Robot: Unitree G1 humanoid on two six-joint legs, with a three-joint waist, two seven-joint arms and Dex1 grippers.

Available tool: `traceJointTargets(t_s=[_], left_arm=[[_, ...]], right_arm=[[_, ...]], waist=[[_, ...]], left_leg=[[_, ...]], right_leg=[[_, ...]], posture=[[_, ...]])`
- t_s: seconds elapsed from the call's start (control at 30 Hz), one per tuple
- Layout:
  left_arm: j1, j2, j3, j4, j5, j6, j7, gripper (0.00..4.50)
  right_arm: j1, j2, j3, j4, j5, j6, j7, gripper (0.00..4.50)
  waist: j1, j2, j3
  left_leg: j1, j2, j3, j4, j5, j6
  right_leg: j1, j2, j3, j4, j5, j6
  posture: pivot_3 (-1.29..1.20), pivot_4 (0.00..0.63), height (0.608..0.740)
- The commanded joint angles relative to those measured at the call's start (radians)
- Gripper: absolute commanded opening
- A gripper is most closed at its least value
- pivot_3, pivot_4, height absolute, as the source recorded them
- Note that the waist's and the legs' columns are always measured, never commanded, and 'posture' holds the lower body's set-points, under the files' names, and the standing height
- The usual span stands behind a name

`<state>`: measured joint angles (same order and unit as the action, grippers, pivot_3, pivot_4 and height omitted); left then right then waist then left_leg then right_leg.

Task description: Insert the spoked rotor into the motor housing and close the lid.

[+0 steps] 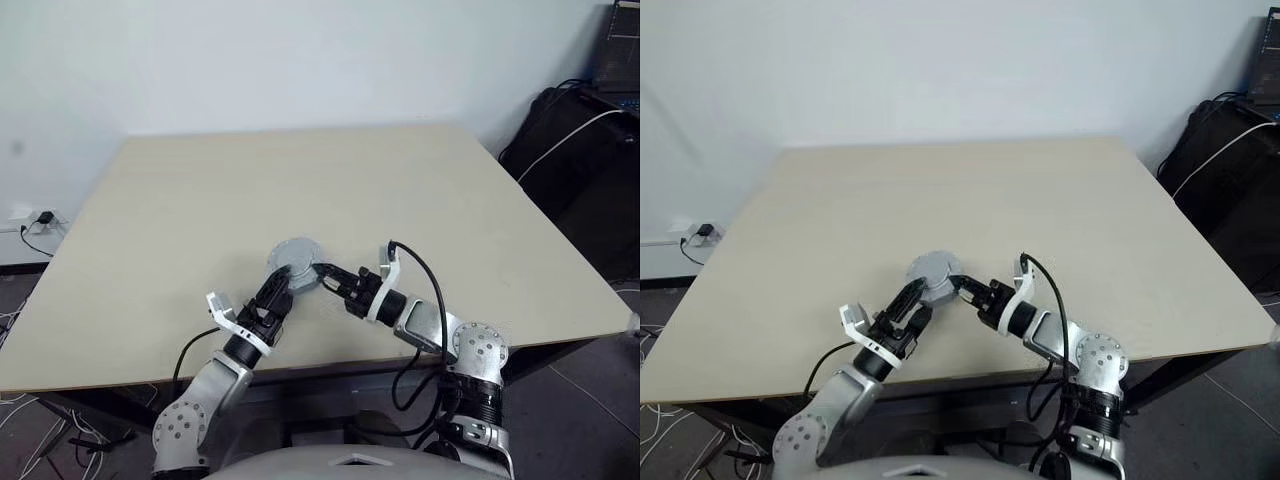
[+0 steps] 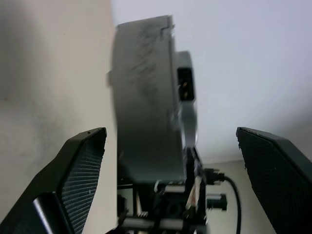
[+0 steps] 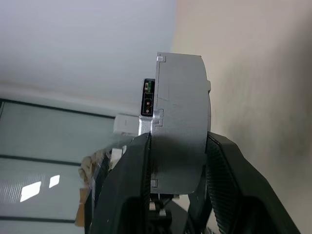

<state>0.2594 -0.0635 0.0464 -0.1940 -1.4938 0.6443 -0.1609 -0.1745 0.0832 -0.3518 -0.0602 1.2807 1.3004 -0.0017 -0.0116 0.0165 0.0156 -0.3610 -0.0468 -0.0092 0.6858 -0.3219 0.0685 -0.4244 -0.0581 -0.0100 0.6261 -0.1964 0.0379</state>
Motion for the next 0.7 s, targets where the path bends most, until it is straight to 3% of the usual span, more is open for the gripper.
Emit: traceJointTargets(t_s=[0.03,0.17,0.27,0.43,0.53,0.7], left_arm=[[-0.014,-0.097,-0.017,0.005,-0.02,-0.017,-0.019,4.5],[-0.02,-0.091,-0.025,0.02,-0.023,-0.022,-0.022,4.5],[-0.023,-0.088,-0.03,0.026,-0.025,-0.025,-0.017,3.89],[-0.025,-0.087,-0.031,0.028,-0.029,-0.03,-0.02,2.27],[-0.024,-0.083,-0.034,0.026,-0.034,-0.041,-0.019,2.14],[-0.027,-0.08,-0.033,0.025,-0.017,-0.066,-0.009,2.13]], right_arm=[[0.003,0.017,0.041,-0.068,0.101,0.01,-0.004,1.26],[0.017,-0.002,0.067,-0.081,0.136,-0.001,-0.019,1.26],[0.021,-0.027,0.093,-0.1,0.124,-0.013,-0.023,1.26],[0.031,-0.06,0.12,-0.122,0.098,-0.049,-0.019,1.26],[0.041,-0.076,0.128,-0.125,0.073,-0.076,-0.017,1.26],[0.061,-0.113,0.154,-0.141,0.048,-0.108,0.002,2.89]], waist=[[0.0,0.0,0.0],[0.0,0.0,0.0],[0.0,-0.001,0.001],[0.0,-0.004,0.002],[0.0,-0.004,0.003],[0.001,-0.005,0.003]], left_leg=[[0.0,0.0,0.0,0.0,0.0,0.0],[0.0,0.0,0.0,0.0,0.0,0.0],[0.0,0.0,0.001,0.0,0.0,0.001],[0.0,0.0,0.002,0.0,0.0,0.001],[0.0,0.0,0.002,0.0,0.0,0.002],[0.0,0.0,0.002,0.001,-0.001,0.002]], right_leg=[[0.0,0.0,0.0,0.0,0.0,0.0],[0.0,0.0,0.0,0.0,0.0,0.0],[0.0,0.001,-0.001,0.0,0.0,0.001],[0.0,0.001,-0.001,0.0,0.0,0.002],[0.0,0.001,-0.001,-0.001,0.0,0.002],[0.0,0.001,-0.001,-0.001,0.001,0.002]], posture=[[0.0,0.0,0.74],[0.0,0.0,0.74],[0.0,0.0,0.74],[0.0,0.0,0.74],[0.0,0.0,0.74],[0.0,0.0,0.74]])
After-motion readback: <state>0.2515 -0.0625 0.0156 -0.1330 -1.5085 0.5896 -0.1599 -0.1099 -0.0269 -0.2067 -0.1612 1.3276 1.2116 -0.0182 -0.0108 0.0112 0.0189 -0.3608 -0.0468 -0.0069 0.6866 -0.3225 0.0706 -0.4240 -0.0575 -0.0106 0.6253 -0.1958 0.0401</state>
